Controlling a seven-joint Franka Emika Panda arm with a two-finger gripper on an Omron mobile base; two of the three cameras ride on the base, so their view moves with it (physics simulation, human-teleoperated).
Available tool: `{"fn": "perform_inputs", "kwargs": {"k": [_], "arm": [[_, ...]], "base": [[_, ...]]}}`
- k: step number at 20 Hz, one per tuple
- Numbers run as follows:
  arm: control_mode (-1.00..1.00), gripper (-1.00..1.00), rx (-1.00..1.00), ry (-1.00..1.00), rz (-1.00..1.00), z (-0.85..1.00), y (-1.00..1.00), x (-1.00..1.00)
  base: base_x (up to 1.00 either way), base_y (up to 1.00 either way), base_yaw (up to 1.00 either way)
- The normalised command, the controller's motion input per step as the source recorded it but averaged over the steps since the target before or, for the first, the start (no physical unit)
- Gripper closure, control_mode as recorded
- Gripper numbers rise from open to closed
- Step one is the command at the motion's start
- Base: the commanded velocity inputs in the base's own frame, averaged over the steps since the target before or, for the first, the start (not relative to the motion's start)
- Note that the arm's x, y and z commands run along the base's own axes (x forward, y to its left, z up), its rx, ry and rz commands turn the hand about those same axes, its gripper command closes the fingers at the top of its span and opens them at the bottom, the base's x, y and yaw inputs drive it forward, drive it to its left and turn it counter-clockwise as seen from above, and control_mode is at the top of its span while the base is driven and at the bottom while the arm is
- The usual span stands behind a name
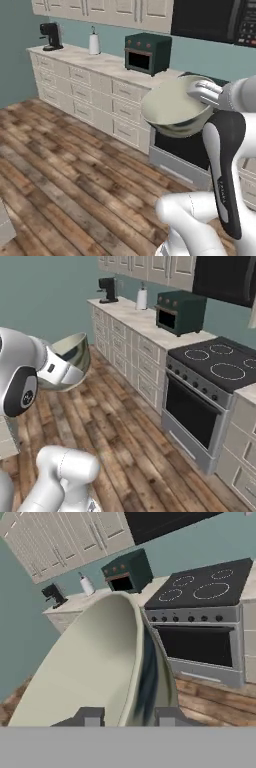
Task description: Take the smaller bowl and place it next to the appetizer plate on the dining counter , and place the larger bowl next to the plate with cooked food.
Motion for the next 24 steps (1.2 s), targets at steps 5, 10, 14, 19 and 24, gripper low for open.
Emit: {"fn": "perform_inputs", "kwargs": {"k": [5, 10, 14, 19, 24], "arm": [[1.0, 1.0, 0.0, 0.0, 0.0, 0.0, 0.0, 0.0], [1.0, 1.0, 0.0, 0.0, 0.0, 0.0, 0.0, 0.0], [1.0, 1.0, 0.0, 0.0, 0.0, 0.0, 0.0, 0.0], [1.0, 1.0, 0.0, 0.0, 0.0, 0.0, 0.0, 0.0], [1.0, 1.0, 0.0, 0.0, 0.0, 0.0, 0.0, 0.0]], "base": [[-0.1, 0.26, 0.62], [0.07, 0.21, 0.52], [0.66, -0.06, 0.39], [0.99, -0.42, 0.27], [1.0, -0.77, 0.14]]}}
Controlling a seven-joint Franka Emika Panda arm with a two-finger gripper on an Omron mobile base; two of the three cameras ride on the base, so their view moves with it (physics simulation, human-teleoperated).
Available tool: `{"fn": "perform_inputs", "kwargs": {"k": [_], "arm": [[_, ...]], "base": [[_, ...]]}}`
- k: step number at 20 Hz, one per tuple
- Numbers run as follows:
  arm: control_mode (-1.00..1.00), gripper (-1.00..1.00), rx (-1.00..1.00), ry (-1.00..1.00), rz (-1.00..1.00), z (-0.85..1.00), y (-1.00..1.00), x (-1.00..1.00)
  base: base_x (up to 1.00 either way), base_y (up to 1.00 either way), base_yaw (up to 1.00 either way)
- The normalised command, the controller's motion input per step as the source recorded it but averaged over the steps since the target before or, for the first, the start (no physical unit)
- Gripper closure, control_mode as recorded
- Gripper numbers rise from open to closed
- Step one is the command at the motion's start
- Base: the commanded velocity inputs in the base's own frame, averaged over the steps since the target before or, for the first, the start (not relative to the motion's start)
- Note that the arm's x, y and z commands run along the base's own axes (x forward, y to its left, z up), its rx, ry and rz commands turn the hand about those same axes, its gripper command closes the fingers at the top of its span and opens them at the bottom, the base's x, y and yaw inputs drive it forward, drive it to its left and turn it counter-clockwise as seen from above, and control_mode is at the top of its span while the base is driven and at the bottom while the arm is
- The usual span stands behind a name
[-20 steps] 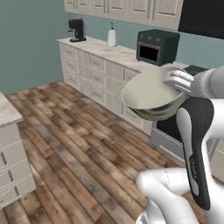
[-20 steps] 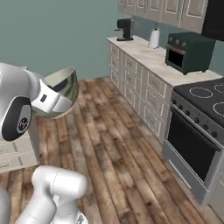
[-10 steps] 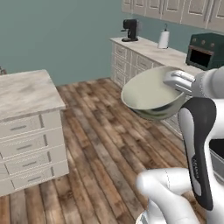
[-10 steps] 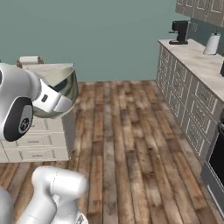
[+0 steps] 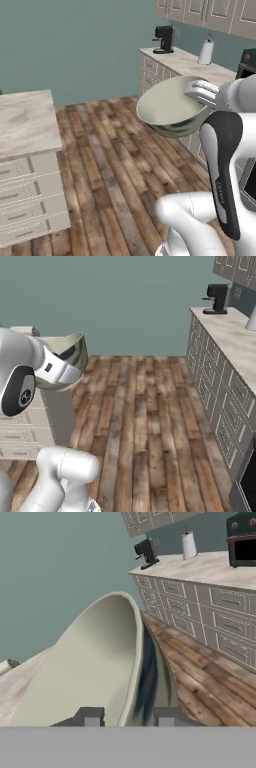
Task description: Take the smaller bowl and place it next to the appetizer plate on the dining counter , and place the larger bowl next to the plate with cooked food.
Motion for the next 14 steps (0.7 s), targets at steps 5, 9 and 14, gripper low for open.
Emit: {"fn": "perform_inputs", "kwargs": {"k": [5, 9, 14], "arm": [[1.0, 1.0, 0.0, 0.0, 0.0, 0.0, 0.0, 0.0], [1.0, 1.0, 0.0, 0.0, 0.0, 0.0, 0.0, 0.0], [1.0, 1.0, 0.0, 0.0, 0.0, 0.0, 0.0, 0.0]], "base": [[1.0, -0.72, 0.13], [1.0, -0.54, 0.19], [1.0, -0.29, 0.21]]}}
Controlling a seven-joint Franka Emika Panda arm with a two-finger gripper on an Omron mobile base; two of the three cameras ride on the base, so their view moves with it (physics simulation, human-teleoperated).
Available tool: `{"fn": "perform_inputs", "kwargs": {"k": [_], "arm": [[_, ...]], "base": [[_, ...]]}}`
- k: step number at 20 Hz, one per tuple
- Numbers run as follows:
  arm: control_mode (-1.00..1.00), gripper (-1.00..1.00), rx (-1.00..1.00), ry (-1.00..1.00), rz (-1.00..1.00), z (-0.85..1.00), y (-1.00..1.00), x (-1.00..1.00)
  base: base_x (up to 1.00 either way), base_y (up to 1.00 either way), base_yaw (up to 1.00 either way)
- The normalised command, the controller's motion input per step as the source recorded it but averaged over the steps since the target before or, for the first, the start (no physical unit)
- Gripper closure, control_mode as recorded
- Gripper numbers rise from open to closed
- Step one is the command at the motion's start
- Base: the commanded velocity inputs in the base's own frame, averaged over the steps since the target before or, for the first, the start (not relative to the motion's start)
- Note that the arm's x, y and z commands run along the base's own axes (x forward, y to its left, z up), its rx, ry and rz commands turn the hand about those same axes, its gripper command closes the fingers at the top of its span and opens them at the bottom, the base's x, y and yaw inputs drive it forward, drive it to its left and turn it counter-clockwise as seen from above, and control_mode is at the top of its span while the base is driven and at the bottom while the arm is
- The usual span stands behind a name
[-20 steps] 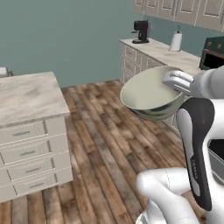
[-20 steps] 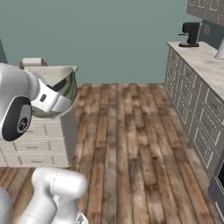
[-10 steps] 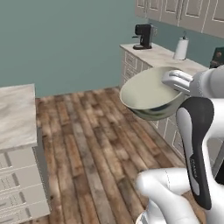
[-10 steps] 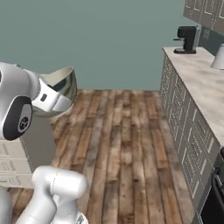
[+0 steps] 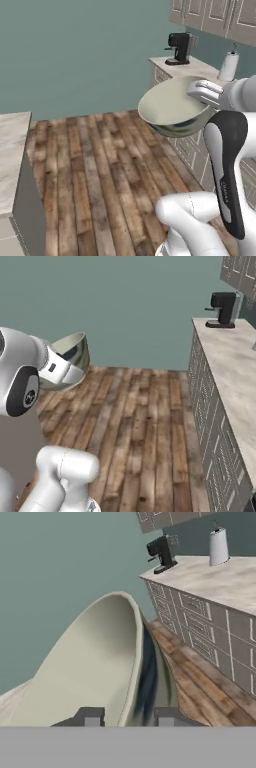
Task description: Take the smaller bowl and place it next to the appetizer plate on the dining counter , and place the larger bowl next to the plate with cooked food.
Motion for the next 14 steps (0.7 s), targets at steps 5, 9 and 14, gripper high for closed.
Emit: {"fn": "perform_inputs", "kwargs": {"k": [5, 9, 14], "arm": [[1.0, 1.0, 0.0, 0.0, 0.0, 0.0, 0.0, 0.0], [1.0, 1.0, 0.0, 0.0, 0.0, 0.0, 0.0, 0.0], [1.0, 1.0, 0.0, 0.0, 0.0, 0.0, 0.0, 0.0]], "base": [[1.0, -0.05, 0.31], [1.0, -0.05, 0.34], [1.0, -0.12, 0.34]]}}
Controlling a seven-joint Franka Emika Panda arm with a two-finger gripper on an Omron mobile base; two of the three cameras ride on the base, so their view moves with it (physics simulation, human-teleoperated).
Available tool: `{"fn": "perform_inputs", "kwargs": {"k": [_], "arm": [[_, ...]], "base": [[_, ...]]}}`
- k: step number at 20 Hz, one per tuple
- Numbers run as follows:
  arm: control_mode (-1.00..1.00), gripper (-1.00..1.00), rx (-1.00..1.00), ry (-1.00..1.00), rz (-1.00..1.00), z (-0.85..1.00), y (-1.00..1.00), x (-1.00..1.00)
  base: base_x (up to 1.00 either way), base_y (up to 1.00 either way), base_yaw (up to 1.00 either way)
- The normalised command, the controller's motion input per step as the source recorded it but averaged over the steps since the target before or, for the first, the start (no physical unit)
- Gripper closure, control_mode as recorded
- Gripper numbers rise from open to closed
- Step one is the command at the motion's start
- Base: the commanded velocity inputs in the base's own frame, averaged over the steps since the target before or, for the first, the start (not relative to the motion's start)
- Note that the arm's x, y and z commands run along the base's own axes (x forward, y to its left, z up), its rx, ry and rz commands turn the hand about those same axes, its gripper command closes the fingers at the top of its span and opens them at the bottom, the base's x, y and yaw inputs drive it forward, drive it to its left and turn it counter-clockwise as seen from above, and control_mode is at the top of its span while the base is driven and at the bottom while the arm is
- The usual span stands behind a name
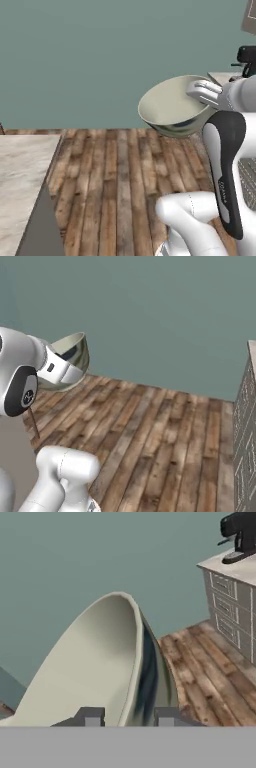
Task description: Take the smaller bowl and place it next to the appetizer plate on the dining counter , and place the larger bowl next to the plate with cooked food.
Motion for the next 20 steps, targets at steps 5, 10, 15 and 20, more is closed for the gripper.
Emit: {"fn": "perform_inputs", "kwargs": {"k": [5, 10, 15, 20], "arm": [[1.0, 1.0, 0.0, 0.0, 0.0, 0.0, 0.0, 0.0], [1.0, 1.0, 0.0, 0.0, 0.0, 0.0, 0.0, 0.0], [1.0, 1.0, 0.0, 0.0, 0.0, 0.0, 0.0, 0.0], [1.0, 1.0, 0.0, 0.0, 0.0, 0.0, 0.0, 0.0]], "base": [[1.0, -0.03, 0.46], [1.0, -0.1, 0.5], [1.0, -0.2, 0.5], [1.0, -0.34, 0.5]]}}
